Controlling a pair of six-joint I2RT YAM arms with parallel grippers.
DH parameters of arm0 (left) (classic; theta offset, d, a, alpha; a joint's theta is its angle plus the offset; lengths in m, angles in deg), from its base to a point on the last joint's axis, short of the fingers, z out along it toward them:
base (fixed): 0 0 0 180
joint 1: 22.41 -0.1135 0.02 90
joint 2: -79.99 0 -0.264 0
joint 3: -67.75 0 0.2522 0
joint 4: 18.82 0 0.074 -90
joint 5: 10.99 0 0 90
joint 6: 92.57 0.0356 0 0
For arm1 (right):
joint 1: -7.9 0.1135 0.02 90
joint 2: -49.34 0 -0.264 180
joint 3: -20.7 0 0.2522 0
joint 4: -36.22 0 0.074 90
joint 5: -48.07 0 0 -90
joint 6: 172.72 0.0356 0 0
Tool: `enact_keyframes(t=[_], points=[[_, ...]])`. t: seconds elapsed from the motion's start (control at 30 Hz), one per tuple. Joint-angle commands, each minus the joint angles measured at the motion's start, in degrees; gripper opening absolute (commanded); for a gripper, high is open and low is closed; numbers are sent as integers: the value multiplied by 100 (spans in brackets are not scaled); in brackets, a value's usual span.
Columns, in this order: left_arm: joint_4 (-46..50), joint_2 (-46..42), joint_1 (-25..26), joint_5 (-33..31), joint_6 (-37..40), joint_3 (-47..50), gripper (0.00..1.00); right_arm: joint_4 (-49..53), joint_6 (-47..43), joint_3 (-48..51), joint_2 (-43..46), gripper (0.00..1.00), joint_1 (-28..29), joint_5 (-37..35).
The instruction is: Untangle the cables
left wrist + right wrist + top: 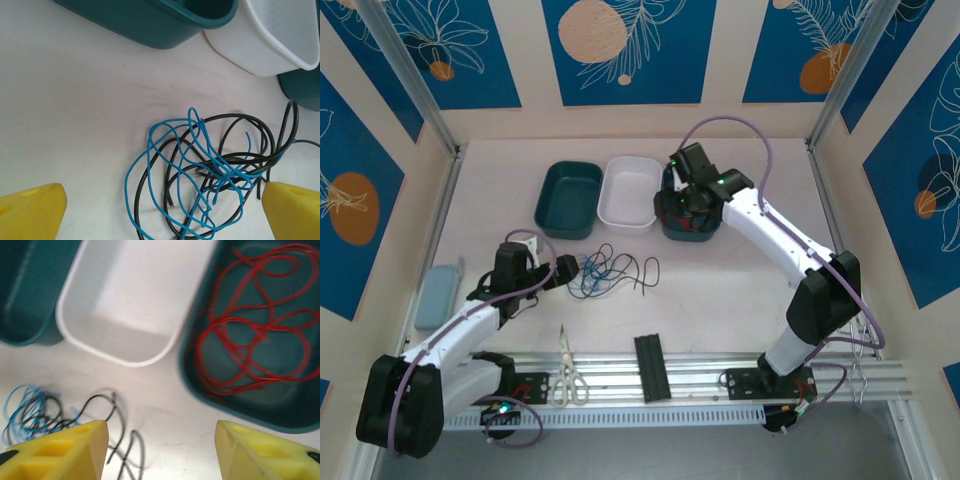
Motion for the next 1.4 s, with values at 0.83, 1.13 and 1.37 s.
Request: enact_keyframes(t=[0.83,1.13,1.37], points=[[-108,71,-56,-3,-123,135,100,-1034,1667,133,-1450,39,1190,1618],[-170,155,-51,50,-111,128,100,-1314,1781,100,-1879,38,1050,1925],[-245,247,-55,76,-121,138,100,-1698,1893,140,-2056,36,936,2260]])
